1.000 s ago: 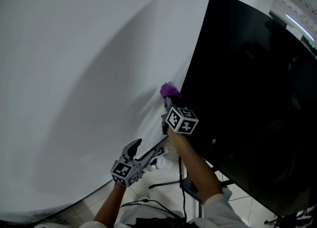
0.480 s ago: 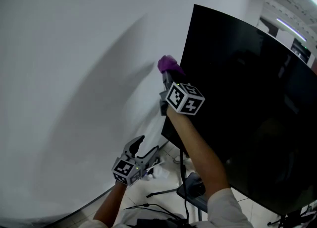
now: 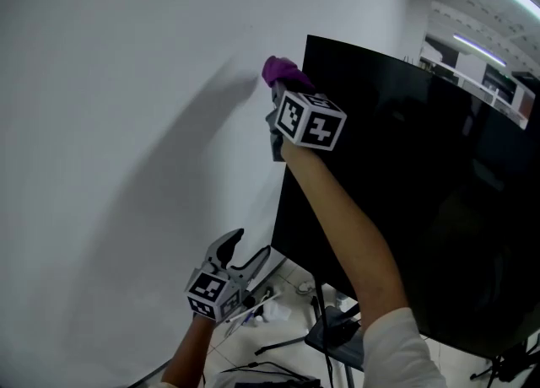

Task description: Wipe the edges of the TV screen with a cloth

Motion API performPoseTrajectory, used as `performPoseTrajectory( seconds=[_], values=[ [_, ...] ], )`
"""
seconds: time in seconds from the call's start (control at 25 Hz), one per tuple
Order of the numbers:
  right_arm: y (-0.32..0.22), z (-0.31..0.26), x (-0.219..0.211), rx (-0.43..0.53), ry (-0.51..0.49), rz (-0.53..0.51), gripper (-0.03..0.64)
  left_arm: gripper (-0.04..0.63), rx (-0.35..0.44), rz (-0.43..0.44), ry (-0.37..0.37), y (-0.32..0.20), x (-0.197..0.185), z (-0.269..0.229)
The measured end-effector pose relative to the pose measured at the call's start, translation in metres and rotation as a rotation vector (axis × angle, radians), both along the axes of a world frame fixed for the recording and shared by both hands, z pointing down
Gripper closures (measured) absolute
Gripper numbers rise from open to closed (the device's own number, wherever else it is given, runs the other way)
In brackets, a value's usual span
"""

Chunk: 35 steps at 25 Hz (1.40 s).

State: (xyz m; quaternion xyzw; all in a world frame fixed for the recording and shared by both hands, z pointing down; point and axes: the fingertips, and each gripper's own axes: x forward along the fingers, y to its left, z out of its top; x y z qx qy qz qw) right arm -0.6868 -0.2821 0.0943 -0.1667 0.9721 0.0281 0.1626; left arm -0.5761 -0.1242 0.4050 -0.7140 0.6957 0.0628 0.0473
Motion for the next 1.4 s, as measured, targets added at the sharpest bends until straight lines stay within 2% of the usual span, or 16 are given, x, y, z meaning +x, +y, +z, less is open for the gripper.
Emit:
performPoseTrajectory(
  seconds=[0.08, 0.32, 0.48, 0.68, 0.8, 1.16, 1.4],
  values=[
    [0.001, -0.016, -0.006, 0.015, 0.023, 0.033, 0.568, 0.31, 0.014, 0.009, 0.013, 0.003, 0.0, -0.007],
    [-0.01, -0.071, 0.016, 0.093, 0.086, 0.155, 0.571, 0.311, 0.054, 0.042, 0.031, -0.002, 0.017, -0.019],
    [-0.009, -0.098, 0.028, 0.131, 0.116, 0.208, 0.572, 0.311, 0.046, 0.088, 0.036, -0.001, 0.029, -0.018],
    [-0.008, -0.112, 0.055, 0.14, 0.114, 0.237, 0.572, 0.311, 0.049, 0.103, 0.069, -0.008, 0.038, -0.014],
    [-0.01, -0.109, 0.078, 0.152, 0.118, 0.263, 0.571, 0.311, 0.043, 0.147, 0.077, -0.014, 0.056, -0.012],
    [0.007, -0.114, 0.183, 0.186, 0.106, 0.332, 0.571, 0.311, 0.006, 0.38, 0.054, -0.028, 0.141, -0.005],
    [0.004, -0.121, 0.303, 0.199, 0.103, 0.448, 0.571, 0.311, 0.004, 0.558, 0.036, -0.036, 0.232, -0.014]
  ],
)
